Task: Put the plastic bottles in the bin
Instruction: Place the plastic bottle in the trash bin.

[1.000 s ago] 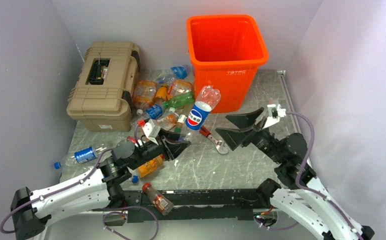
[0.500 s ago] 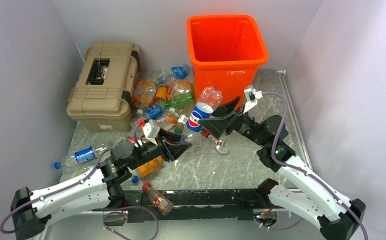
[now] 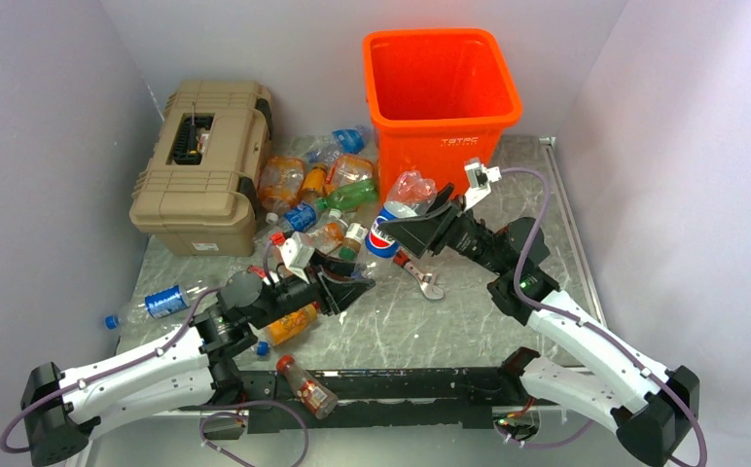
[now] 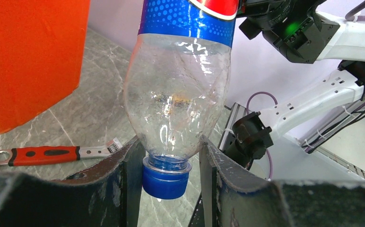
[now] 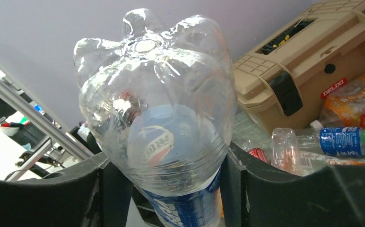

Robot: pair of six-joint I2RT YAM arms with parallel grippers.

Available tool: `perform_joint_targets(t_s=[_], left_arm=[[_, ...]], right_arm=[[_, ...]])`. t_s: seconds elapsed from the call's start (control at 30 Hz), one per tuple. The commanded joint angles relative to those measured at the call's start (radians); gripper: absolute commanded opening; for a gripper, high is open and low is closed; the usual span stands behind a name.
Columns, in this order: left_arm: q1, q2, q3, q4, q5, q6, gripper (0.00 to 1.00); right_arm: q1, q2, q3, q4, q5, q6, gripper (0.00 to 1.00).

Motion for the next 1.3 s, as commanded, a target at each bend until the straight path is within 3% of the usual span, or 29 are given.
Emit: perform_joint_targets(t_s=[0.0, 0.13, 0.2, 0.23, 0.33, 0.37, 0.4, 0.43, 0.6, 0.77, 0.87, 1.03, 1.27], left_arm=[[-0.004, -0.004, 0.037, 0.036, 0.019, -0.007, 0.00], [-0.004, 0.006, 0.046, 0.027, 0.028, -0.006, 0.00], [-0.004, 0.011, 0.064, -0.008, 0.027, -0.006, 0.08], [-0.004, 0.012, 0.072, -0.024, 0.028, -0.005, 0.16], [-0.004, -0.001, 0.096, -0.076, 0.024, -0.004, 0.55], [-0.004, -0.012, 0.108, -0.104, 0.015, 0.005, 0.84], [-0.004, -0.027, 0.124, -0.141, 0.003, 0.020, 0.96], [-0.004, -0.046, 0.147, -0.185, -0.015, 0.044, 0.99], [-0.004, -0.134, 0.335, -0.470, -0.224, 0.262, 0.99], [-0.004, -0.042, 0.524, -0.676, -0.511, 0.517, 0.99], [-0.004, 0.027, 0.551, -0.661, -0.676, 0.637, 0.99], [0.000, 0.069, 0.404, -0.428, -0.850, 0.802, 0.99], [0.023, 0.003, 0.303, -0.399, -0.888, 0.733, 1.00]], right_arm=[[0.005, -0.008, 0.013, 0.102, -0.017, 0.031, 0.55], [0.005, -0.008, 0.001, 0.116, -0.020, 0.030, 0.41], [0.005, -0.015, -0.003, 0.115, -0.018, 0.026, 0.38], [0.006, -0.017, -0.003, 0.114, -0.019, 0.023, 0.38], [0.006, -0.036, 0.005, 0.086, -0.011, 0.000, 0.37], [0.005, -0.051, 0.020, 0.057, 0.000, -0.025, 0.37], [0.005, -0.067, 0.041, 0.013, 0.016, -0.057, 0.37], [0.005, -0.088, 0.067, -0.043, 0.034, -0.100, 0.38], [0.005, -0.156, 0.296, -0.391, 0.244, -0.400, 0.38], [0.005, -0.139, 0.468, -0.478, 0.595, -0.572, 0.38], [0.004, -0.089, 0.529, -0.423, 0.746, -0.658, 0.38], [0.002, 0.068, 0.631, -0.301, 0.938, -0.821, 0.37], [-0.078, 0.332, 0.803, -0.213, 0.945, -0.868, 0.37]])
